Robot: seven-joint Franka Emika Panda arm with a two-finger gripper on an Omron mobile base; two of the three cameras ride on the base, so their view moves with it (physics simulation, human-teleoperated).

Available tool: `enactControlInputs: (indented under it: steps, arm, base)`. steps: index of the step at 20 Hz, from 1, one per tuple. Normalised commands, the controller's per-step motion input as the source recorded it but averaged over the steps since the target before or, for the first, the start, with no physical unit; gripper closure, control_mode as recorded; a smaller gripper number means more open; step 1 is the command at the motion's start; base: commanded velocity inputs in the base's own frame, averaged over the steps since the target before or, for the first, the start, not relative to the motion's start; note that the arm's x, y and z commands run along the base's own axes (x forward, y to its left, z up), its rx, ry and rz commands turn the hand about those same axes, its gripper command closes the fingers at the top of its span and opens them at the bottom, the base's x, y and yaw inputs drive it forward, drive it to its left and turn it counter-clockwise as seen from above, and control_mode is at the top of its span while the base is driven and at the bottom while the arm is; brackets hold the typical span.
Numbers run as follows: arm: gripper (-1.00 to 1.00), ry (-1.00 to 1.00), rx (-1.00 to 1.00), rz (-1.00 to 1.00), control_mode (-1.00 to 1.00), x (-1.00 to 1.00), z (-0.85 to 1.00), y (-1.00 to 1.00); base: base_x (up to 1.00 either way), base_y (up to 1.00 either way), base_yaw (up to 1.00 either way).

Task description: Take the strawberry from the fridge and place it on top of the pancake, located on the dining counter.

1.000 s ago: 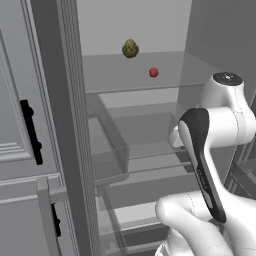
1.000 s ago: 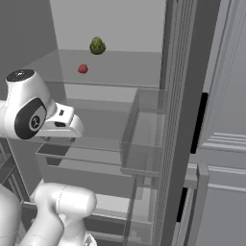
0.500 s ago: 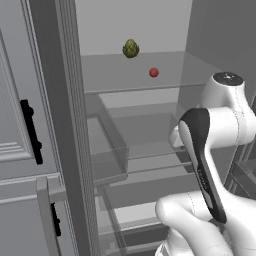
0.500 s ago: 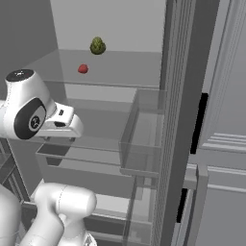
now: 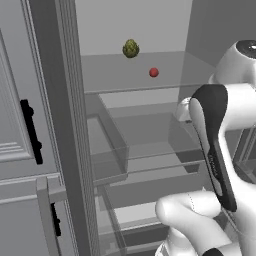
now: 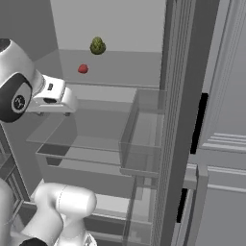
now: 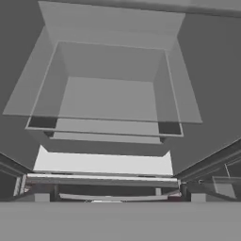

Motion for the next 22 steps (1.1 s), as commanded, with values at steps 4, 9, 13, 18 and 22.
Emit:
enactControlInputs:
  steps: [4, 9, 13, 18, 22]
  arm:
    - [-1.00, -0.36, 0.00, 0.00, -1.00, 0.00, 0.75, 0.00]
    - [-1.00, -0.47, 0.00, 0.00, -1.00, 0.27, 0.18, 0.02]
    - [-1.00, -0.46, 0.00, 0.00, -1.00, 0.17, 0.35, 0.08]
    - [-1.00, -0.19, 0.00, 0.00, -1.00, 0.30, 0.34, 0.40]
    - [-1.00, -0.02, 0.03, -0.01, -1.00, 0.63, -0.12, 0.28]
  base:
    - [0.00, 0.00, 0.00]
    - [0.00, 0.00, 0.00]
    - [0.00, 0.00, 0.00]
    - [0.00, 0.00, 0.00]
    - [0.00, 0.00, 0.00]
